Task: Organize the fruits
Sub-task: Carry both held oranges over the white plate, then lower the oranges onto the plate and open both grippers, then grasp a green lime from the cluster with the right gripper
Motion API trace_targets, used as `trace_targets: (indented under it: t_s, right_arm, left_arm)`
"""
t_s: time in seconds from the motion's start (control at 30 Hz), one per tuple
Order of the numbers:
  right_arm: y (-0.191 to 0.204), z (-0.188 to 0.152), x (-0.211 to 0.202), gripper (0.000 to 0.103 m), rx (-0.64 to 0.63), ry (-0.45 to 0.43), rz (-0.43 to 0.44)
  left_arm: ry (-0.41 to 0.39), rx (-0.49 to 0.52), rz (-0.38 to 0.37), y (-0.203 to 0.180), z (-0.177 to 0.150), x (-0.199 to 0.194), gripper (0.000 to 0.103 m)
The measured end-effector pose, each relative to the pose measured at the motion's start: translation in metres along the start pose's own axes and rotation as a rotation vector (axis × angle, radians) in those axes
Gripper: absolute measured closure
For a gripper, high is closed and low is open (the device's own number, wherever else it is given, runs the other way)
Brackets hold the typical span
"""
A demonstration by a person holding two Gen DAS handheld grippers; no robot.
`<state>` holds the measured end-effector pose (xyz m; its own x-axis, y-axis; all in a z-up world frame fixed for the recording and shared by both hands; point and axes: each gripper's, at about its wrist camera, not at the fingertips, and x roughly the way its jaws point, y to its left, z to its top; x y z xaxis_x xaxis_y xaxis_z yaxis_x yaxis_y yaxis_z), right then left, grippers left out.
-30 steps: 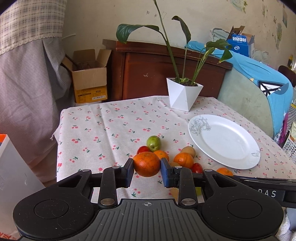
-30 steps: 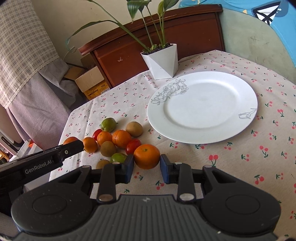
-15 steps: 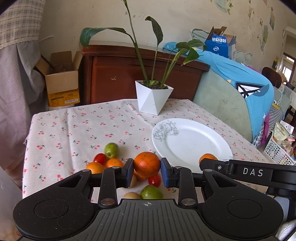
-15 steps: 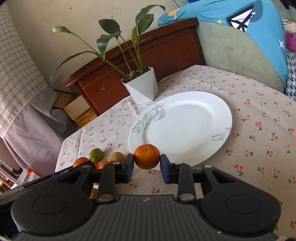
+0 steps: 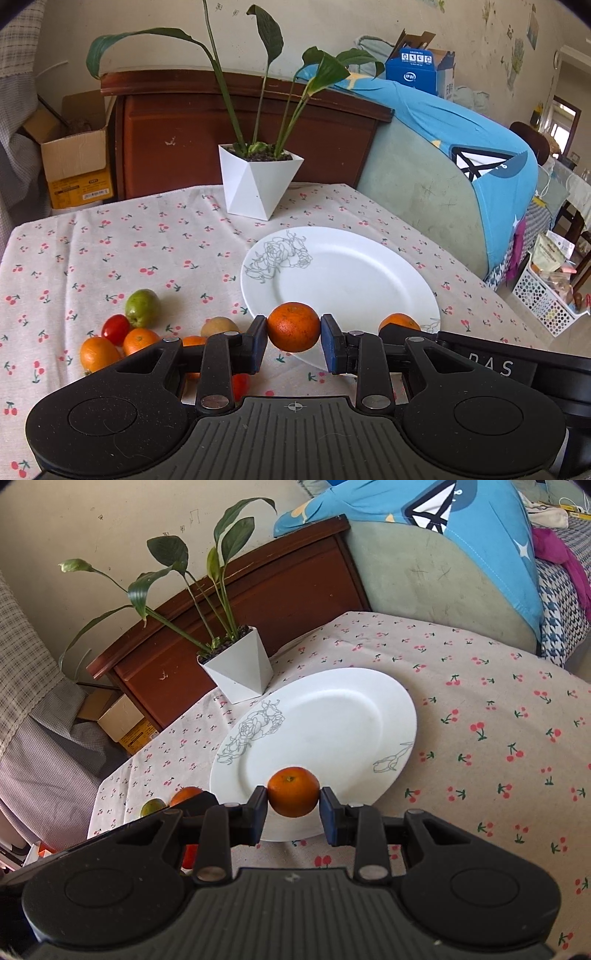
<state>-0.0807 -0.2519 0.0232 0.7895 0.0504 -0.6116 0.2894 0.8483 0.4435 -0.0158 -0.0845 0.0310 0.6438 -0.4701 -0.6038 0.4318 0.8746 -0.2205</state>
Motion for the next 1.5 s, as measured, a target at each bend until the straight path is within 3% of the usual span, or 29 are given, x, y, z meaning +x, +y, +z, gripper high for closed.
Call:
trace_targets:
  t_s: [0.3, 0.4, 0.67, 0.8, 1.27, 1.5]
  right_arm:
    - [-0.009, 0.002, 0.001, 0.069, 0.036, -0.016, -0.026]
    - [-0.011, 0.002, 0.002, 0.069, 0.045, -0.013, -0.031]
    - [-0.009, 0.001, 0.003, 0.068, 0.041, -0.007, -0.022]
    - [-0.007, 0.000, 0.002, 0.067, 0.034, 0.000, -0.010]
    - [0.017, -0.012, 0.002, 0.067, -0.056, 0.047, 0.069]
    - [0.027, -0.024, 0.008, 0.067, -0.072, 0.101, 0.149]
  left_arm:
    - [0.015, -0.001, 0.001, -0.007, -0.001, 0.016, 0.072]
    - [0.017, -0.009, 0.029, -0.006, -0.001, 0.016, 0.057]
    - [0.011, -0.025, 0.047, 0.000, 0.001, 0.007, 0.052]
    - [0.010, -0.032, 0.068, 0.004, 0.001, -0.001, 0.042]
    - [0.015, -0.096, 0.174, 0.044, 0.002, -0.041, 0.037]
    - [0.042, -0.141, 0.233, 0.070, -0.007, -0.055, 0.037]
